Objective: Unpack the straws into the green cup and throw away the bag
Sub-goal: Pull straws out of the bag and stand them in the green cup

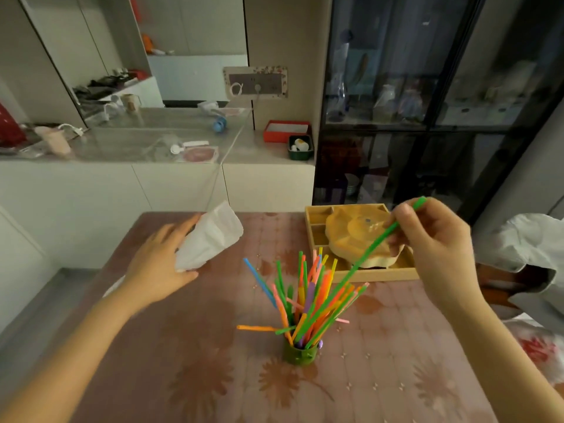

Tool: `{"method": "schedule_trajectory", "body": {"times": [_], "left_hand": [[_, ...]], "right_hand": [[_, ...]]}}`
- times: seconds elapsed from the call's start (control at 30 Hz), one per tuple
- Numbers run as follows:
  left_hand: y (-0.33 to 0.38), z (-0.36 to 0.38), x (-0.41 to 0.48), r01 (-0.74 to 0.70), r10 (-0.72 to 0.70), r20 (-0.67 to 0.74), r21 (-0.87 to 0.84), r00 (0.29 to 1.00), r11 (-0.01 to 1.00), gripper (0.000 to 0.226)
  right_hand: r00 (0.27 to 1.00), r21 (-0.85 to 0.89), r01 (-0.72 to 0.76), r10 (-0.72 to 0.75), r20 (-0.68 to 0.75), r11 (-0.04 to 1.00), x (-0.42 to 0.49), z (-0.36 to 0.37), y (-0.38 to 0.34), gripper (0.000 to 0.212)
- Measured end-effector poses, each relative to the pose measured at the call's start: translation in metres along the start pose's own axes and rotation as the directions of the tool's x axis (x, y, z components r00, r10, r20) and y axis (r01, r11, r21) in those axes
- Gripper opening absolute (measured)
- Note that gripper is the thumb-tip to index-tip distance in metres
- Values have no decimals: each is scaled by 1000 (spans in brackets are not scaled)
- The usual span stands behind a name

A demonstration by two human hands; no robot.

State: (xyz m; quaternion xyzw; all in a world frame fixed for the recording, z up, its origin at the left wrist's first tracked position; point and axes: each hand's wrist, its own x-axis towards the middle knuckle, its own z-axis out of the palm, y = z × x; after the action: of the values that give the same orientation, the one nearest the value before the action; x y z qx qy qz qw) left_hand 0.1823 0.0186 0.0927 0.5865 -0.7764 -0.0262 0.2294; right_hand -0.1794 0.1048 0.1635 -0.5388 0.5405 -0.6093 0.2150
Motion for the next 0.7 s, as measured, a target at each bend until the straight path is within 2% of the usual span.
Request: {"method": "schedule_trajectory", "body": {"times": [0.07, 0.17, 0.23, 0.3, 0.37, 0.43, 0.5, 0.53, 0.6, 0.63, 0.7], "left_hand": [[0, 3, -6, 10, -10, -6, -37, 1000, 999, 106], [0, 2, -11, 18, -19, -9, -58, 1000, 998, 105], [-1, 3, -13, 37, -37, -4, -66, 999, 997, 105], [-2, 6, -16, 40, -41, -1, -104, 999, 994, 105], [-3, 8, -17, 17, -16, 9, -153, 1000, 988, 105], [-3, 7, -14, 8, -3, 30, -183, 1000, 983, 103], [1, 1, -9, -18, 25, 35, -200, 999, 980, 100], [4, -2, -5, -29, 35, 25, -207, 999, 978, 100], [13, -12, 3, -40, 43, 8, -217, 999, 975, 103], [18, -17, 7, -56, 57, -4, -230, 998, 971, 104], [29, -25, 15, -98, 94, -29, -291, 995, 952, 104]], "right_hand": [[990, -115, 86, -71, 124, 990, -7, 17, 4, 11], [953, -215, 181, -118, 278, 960, -15, 41, 20, 17], [920, -309, 205, -76, 384, 928, -22, 55, 35, 10], [887, -417, 261, -45, 460, 871, -28, 66, 54, 13], [840, -518, 418, -99, 534, 746, -31, 75, 70, 12], [772, -582, 579, -153, 617, 571, -33, 81, 81, 26], [735, -602, 637, -144, 662, 482, -33, 84, 87, 39], [740, -608, 629, -135, 659, 484, -30, 84, 87, 41], [783, -587, 559, -140, 606, 586, -24, 80, 77, 40], [827, -563, 495, -159, 540, 661, -20, 75, 70, 37], [945, -507, 273, -131, 299, 818, -12, 60, 59, 30]]}}
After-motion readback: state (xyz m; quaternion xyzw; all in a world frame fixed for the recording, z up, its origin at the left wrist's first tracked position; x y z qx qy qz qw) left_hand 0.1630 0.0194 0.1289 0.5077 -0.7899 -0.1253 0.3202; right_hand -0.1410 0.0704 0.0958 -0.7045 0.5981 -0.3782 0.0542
